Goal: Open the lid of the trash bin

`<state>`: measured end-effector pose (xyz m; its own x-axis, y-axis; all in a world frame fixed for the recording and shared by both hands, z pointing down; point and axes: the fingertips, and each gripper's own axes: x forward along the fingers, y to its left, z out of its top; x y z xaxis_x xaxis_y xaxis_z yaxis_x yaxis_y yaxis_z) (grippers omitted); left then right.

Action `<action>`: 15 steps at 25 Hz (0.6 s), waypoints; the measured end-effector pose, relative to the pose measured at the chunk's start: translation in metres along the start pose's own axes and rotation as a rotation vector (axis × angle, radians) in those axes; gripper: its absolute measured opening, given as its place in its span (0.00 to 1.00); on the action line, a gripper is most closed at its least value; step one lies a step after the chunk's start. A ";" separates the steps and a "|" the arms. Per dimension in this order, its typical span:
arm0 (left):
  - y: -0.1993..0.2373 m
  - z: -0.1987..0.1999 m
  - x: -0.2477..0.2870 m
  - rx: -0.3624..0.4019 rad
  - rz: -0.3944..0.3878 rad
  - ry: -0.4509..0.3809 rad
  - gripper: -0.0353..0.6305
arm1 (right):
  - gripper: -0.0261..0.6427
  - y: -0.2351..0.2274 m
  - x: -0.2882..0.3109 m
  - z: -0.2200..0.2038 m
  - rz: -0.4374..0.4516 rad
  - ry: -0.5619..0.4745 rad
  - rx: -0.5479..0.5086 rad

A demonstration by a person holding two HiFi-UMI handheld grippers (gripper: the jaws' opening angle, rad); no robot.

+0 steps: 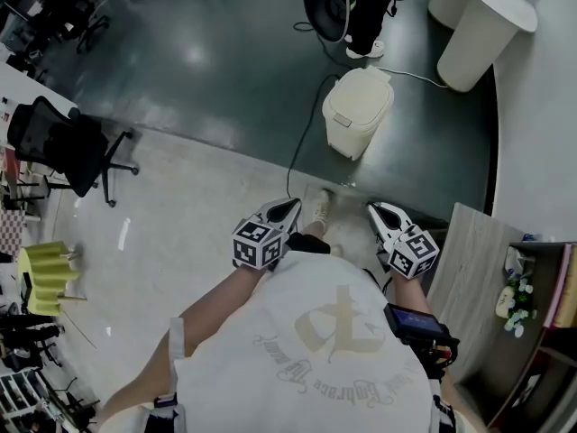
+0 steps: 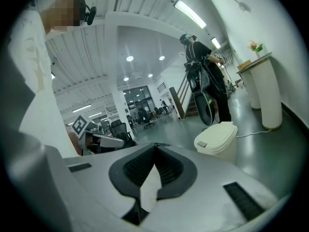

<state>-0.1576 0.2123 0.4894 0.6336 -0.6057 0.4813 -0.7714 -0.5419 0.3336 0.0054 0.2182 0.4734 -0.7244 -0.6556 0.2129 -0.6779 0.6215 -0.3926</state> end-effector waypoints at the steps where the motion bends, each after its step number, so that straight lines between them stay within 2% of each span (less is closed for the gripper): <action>1: 0.002 0.000 0.001 -0.004 0.004 0.000 0.06 | 0.05 -0.001 0.001 0.001 -0.001 0.000 0.000; 15: 0.021 0.023 0.056 -0.011 -0.035 0.032 0.06 | 0.05 -0.042 0.029 0.013 -0.027 0.031 0.029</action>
<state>-0.1375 0.1534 0.5043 0.6583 -0.5671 0.4951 -0.7494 -0.5562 0.3593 0.0147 0.1677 0.4847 -0.7096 -0.6582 0.2515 -0.6939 0.5906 -0.4120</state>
